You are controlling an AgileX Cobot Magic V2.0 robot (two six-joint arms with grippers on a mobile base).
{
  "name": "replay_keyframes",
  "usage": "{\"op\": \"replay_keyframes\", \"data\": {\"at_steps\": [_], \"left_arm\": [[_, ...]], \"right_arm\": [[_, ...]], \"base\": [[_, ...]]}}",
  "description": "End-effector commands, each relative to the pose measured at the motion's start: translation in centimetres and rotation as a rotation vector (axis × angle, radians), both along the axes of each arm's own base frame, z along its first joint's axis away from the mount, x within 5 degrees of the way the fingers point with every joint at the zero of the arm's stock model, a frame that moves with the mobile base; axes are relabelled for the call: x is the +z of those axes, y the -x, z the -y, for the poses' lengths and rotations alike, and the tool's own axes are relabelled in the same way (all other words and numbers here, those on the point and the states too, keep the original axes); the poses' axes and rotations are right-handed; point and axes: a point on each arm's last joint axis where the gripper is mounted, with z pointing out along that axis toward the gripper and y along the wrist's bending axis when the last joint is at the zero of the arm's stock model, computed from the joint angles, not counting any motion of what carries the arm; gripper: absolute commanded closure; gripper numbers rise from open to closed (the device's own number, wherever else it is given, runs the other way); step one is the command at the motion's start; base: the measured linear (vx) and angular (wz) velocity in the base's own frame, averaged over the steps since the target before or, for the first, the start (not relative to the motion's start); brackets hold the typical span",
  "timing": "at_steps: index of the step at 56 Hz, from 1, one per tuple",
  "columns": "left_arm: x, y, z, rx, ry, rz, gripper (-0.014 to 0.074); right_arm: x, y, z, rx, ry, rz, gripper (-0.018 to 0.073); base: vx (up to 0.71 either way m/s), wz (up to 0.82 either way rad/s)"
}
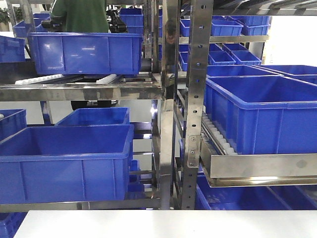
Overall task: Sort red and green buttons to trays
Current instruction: 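Lift both held buttons off the table with both grippers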
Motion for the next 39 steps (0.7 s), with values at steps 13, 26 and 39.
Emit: {"op": "replay_keyframes", "data": {"at_steps": [13,26,39], "left_arm": [[1.94,1.85,-0.45,0.012,0.033,0.103,0.0596],[1.91,1.83,-0.46,0.013,0.032,0.1,0.0596],[1.9,1.83,-0.47,0.014,0.032,0.099,0.0596]], "right_arm": [[2.46,0.93,0.05,0.013,-0.011,0.178,0.0567],[2.4,0.92,0.06,0.012,-0.009,0.172,0.0567],[2.39,0.92,0.06,0.011,-0.009,0.171,0.0567]], "base": [[0.0,0.0],[0.0,0.0],[0.0,0.0]]}}
